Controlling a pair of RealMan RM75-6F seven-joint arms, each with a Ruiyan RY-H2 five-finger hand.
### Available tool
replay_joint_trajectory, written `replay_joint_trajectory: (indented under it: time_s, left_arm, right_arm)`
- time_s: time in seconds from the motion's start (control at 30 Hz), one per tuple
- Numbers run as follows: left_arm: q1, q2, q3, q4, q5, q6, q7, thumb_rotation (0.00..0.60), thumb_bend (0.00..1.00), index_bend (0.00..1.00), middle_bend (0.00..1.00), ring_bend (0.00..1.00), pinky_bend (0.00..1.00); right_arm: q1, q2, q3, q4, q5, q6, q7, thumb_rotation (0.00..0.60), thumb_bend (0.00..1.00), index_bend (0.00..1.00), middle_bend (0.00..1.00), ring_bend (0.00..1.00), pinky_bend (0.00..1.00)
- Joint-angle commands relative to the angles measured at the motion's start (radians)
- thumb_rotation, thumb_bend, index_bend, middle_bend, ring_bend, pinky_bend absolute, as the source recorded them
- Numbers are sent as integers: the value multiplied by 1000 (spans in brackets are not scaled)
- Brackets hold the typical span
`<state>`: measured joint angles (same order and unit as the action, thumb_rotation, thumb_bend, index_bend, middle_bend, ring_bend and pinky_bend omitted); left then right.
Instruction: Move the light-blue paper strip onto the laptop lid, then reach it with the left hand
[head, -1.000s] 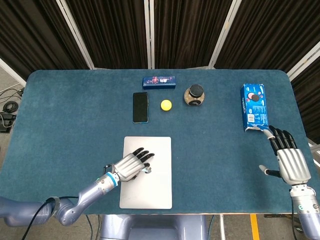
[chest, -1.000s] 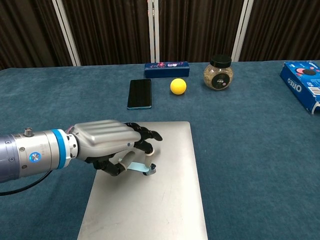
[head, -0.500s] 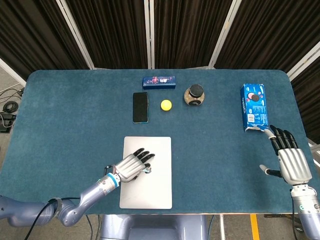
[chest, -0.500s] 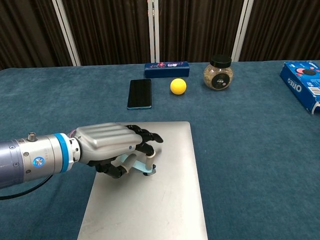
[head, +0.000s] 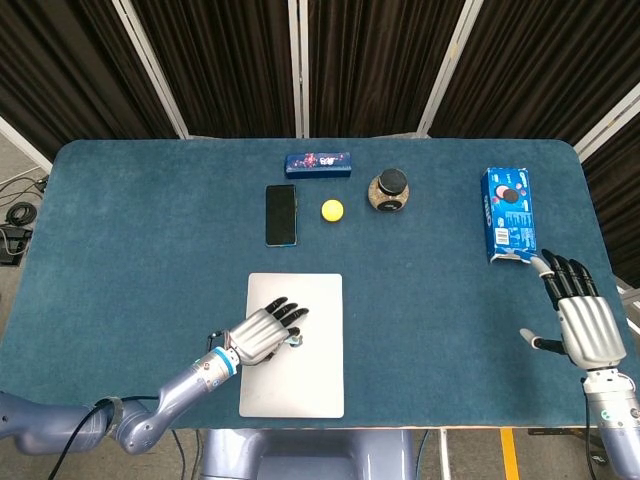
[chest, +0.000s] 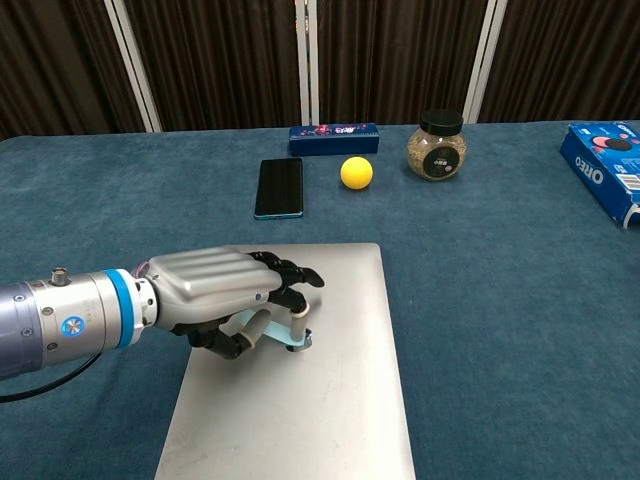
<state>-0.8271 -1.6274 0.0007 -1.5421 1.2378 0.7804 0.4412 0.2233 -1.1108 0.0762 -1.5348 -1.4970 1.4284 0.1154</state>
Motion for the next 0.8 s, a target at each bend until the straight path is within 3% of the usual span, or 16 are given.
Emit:
replay_joint_trajectory:
  time_s: [0.03,0.43,0.8]
  left_arm:
    - [2,1,5,-5,5,2,-2,600,917,342,0,0,0]
    - [9,8,20,-26,17,18,9,600,918,342,0,0,0]
    - [8,9,-18,-25,15,49,-7,600,917,342,0,0,0]
  right_arm:
    - [-1,1,1,-1,-1,0,2,600,0,0,0,0,0]
    - [-9,6,8,-4,-6,7,10,600,0,0,0,0,0]
    - [-13,9,12,-6,-9,7,13,600,0,0,0,0,0]
